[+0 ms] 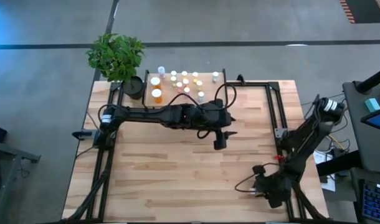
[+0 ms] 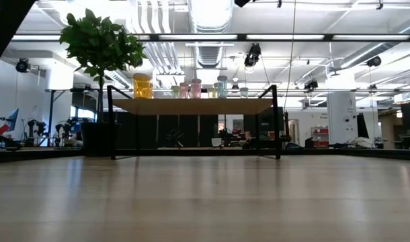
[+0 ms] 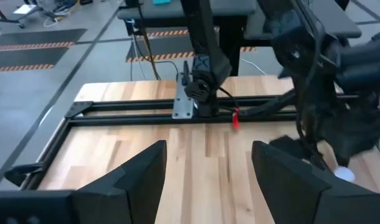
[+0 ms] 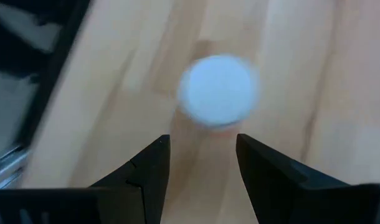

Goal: Pick and place medicine bottles onto shelf by color
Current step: Put the pink pill bottle on the shelf

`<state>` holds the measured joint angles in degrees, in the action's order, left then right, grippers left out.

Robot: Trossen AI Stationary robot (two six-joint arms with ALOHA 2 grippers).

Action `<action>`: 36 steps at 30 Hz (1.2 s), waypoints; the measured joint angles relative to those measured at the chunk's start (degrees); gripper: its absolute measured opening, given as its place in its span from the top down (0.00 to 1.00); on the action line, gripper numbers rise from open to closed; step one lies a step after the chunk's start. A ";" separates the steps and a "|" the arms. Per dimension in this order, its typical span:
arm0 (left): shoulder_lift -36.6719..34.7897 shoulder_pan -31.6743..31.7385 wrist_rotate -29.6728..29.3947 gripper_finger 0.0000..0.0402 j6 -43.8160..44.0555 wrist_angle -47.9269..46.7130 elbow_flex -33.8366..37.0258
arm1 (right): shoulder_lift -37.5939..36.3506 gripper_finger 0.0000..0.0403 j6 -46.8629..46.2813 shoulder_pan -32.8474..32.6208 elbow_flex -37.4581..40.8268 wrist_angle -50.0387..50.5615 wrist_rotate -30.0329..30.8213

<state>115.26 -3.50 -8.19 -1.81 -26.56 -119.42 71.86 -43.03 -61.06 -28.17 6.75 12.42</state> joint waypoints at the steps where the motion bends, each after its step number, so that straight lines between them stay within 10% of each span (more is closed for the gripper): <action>1: 0.00 -0.05 -0.02 0.45 0.01 0.16 0.00 | 1.26 0.57 0.19 0.04 -0.31 -0.48 1.82; 19: -0.04 -1.03 0.12 0.45 -0.08 0.78 -1.25 | 12.90 0.79 3.17 0.13 -1.70 -13.41 9.17; 29: -0.65 -1.08 0.30 0.45 -0.08 0.82 -1.51 | 1.11 0.76 4.51 4.56 -4.73 2.41 8.79; 36: -0.66 -1.10 -4.13 0.45 -0.03 -1.00 -0.92 | -12.03 0.78 3.05 8.07 -8.15 21.38 20.45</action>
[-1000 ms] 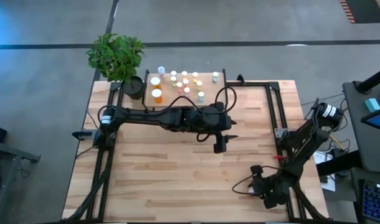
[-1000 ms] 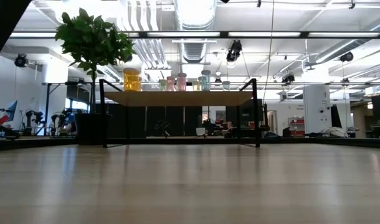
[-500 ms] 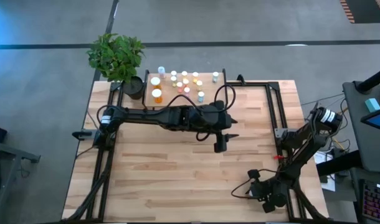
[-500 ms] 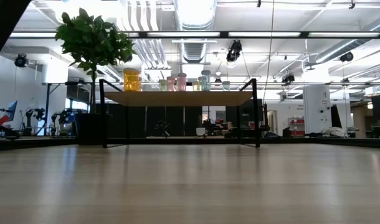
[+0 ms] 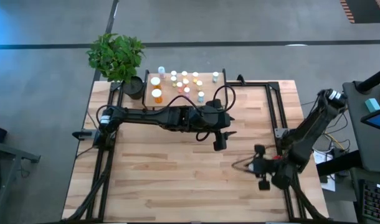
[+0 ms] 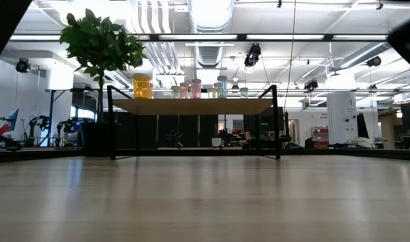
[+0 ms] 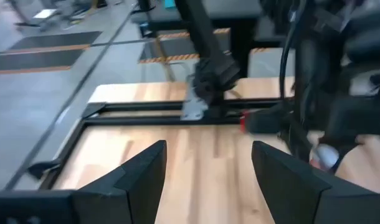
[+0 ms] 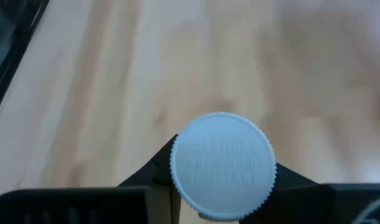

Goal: Pick and place medicine bottles onto shelf by color
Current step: Put the pink pill bottle on the shelf

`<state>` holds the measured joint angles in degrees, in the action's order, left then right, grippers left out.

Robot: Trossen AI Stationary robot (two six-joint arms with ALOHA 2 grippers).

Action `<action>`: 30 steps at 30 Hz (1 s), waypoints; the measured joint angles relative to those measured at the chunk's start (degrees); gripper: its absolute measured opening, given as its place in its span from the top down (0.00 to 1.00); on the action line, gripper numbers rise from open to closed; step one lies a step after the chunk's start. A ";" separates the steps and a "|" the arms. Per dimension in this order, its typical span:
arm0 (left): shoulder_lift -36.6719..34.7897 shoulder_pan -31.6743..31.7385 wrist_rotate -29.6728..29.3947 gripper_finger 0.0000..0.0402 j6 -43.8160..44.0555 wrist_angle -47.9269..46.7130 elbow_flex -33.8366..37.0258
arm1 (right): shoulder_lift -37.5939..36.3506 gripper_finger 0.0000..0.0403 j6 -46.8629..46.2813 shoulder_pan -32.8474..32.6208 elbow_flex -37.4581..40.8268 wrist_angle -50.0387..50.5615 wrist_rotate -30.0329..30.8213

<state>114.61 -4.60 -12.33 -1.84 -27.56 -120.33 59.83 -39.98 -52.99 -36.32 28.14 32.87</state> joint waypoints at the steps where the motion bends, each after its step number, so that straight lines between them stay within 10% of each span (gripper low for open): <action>1: -0.02 0.00 -1.35 0.45 0.05 -0.19 0.30 | -2.15 0.78 -0.17 0.29 -0.17 1.50 2.57; 13: 0.58 0.04 9.23 0.45 4.29 9.33 4.11 | -20.05 0.78 5.49 6.68 -0.48 4.09 13.77; 30: 2.76 2.30 12.44 0.45 7.28 26.43 10.84 | -15.69 0.77 9.00 20.72 -5.27 2.44 15.61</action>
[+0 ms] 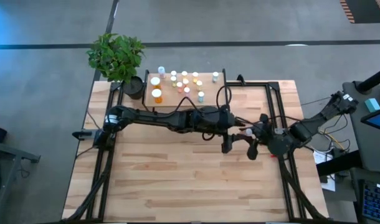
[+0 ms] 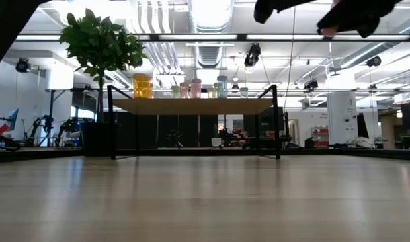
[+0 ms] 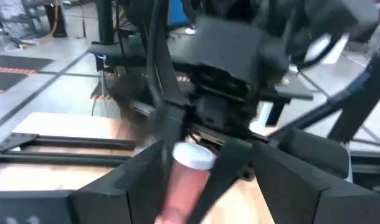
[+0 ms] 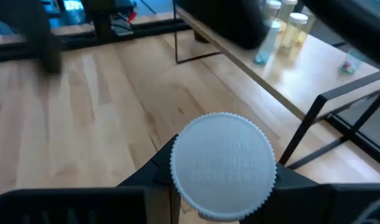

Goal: Pick and place medicine bottles onto shelf by color
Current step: Put the pink pill bottle on the shelf

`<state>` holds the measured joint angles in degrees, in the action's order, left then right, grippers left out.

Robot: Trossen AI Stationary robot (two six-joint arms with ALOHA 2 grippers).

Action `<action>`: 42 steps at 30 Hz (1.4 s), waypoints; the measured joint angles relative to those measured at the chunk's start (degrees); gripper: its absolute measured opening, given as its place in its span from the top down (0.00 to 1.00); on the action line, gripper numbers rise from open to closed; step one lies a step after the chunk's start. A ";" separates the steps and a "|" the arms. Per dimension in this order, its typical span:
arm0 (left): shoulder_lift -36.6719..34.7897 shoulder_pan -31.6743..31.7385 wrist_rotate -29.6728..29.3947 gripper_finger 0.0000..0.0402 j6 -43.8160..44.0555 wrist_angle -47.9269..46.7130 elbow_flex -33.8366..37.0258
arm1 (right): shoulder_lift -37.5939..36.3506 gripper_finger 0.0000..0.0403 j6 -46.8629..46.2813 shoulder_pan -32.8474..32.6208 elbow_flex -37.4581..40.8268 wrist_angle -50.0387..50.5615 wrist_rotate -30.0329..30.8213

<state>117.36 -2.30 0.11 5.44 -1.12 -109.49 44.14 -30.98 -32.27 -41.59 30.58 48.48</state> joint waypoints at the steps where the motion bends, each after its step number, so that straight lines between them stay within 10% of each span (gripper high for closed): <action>1: 0.02 0.02 0.12 0.45 -0.23 -0.70 0.00 | 0.58 0.77 0.66 1.26 -0.68 0.07 -1.28; 42: -1.05 1.05 8.35 0.60 -10.50 -4.34 0.02 | 8.27 0.77 21.68 7.56 -13.83 4.93 -21.97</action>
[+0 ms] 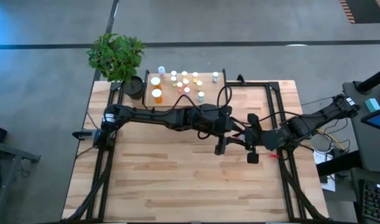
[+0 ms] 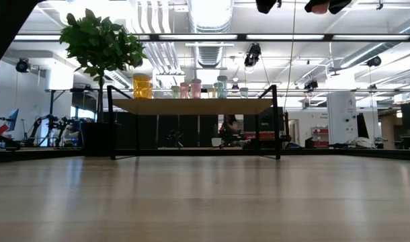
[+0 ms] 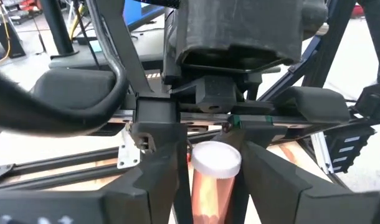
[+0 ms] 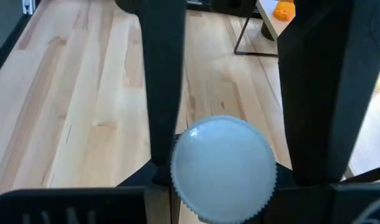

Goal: Pick and place medicine bottles onto shelf by color
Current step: Put the pink pill bottle on the shelf

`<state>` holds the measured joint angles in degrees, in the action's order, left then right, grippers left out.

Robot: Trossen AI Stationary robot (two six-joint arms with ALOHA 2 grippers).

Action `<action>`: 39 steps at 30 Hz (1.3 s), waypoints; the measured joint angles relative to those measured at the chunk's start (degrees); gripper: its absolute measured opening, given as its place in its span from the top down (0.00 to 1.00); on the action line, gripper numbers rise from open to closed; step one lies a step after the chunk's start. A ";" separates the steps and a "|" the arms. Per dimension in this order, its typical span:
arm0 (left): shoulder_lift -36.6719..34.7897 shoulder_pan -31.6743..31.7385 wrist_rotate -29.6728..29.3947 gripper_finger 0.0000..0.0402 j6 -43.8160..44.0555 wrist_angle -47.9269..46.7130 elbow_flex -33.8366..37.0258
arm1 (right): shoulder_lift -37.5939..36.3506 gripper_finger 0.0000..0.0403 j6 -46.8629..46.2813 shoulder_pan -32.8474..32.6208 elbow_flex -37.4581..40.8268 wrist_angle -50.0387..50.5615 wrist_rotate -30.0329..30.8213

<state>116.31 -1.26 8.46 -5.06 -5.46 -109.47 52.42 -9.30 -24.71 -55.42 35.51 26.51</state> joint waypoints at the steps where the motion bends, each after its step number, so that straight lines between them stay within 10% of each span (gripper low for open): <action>1: -0.04 0.00 -0.02 0.59 0.03 0.00 0.00 | 0.02 0.77 -0.05 0.28 -0.19 0.02 -0.05; 24: -0.22 0.02 -5.99 0.71 -0.25 -1.46 0.24 | 0.29 0.77 -2.82 3.80 -0.74 0.27 -0.62; 39: -0.74 1.63 -14.86 0.73 0.20 0.03 -0.11 | 0.14 0.55 -1.84 3.76 -0.83 2.02 18.47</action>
<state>115.57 0.37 -6.40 -4.86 -5.43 -109.58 52.56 -11.13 -20.95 -56.25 37.53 44.98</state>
